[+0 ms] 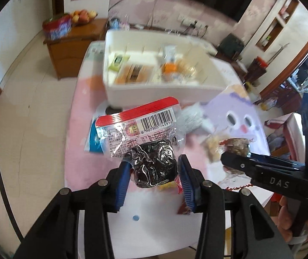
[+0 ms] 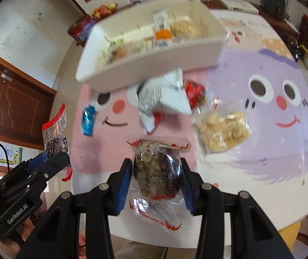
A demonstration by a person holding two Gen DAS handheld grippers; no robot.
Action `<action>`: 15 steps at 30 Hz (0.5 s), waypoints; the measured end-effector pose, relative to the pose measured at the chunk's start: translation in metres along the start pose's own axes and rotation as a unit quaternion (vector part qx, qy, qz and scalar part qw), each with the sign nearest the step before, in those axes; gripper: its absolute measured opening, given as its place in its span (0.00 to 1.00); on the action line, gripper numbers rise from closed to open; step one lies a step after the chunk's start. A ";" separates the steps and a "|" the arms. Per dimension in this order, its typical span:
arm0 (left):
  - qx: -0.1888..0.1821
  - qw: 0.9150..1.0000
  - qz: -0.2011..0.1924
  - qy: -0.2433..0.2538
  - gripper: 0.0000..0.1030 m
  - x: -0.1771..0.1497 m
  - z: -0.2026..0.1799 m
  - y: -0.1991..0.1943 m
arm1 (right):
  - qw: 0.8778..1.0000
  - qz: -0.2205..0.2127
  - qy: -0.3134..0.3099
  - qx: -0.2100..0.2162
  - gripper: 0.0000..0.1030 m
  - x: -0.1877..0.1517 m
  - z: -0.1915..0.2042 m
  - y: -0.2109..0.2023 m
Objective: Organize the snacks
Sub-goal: 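Lift both packs over the white tray and open both grippers to release them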
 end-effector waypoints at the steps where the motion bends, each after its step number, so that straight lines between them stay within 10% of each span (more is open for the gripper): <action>1: -0.004 1.000 -0.009 0.001 0.41 0.007 -0.004 -0.005 | 1.000 -0.008 -0.001 0.002 0.42 0.004 0.002 -0.004; 15: -0.015 0.993 -0.118 0.024 0.41 0.112 -0.051 -0.055 | 0.990 -0.136 -0.020 0.039 0.42 0.093 0.012 -0.098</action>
Point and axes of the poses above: each gripper's, at about its wrist camera, not at the fingertips, and y roughly the way its jaws point, z to its left, x to its top, the point moved 2 cm from there along y, roughly the way its jaws point, and after that the axes turned 2 degrees about -x, right-handed, at the moved point
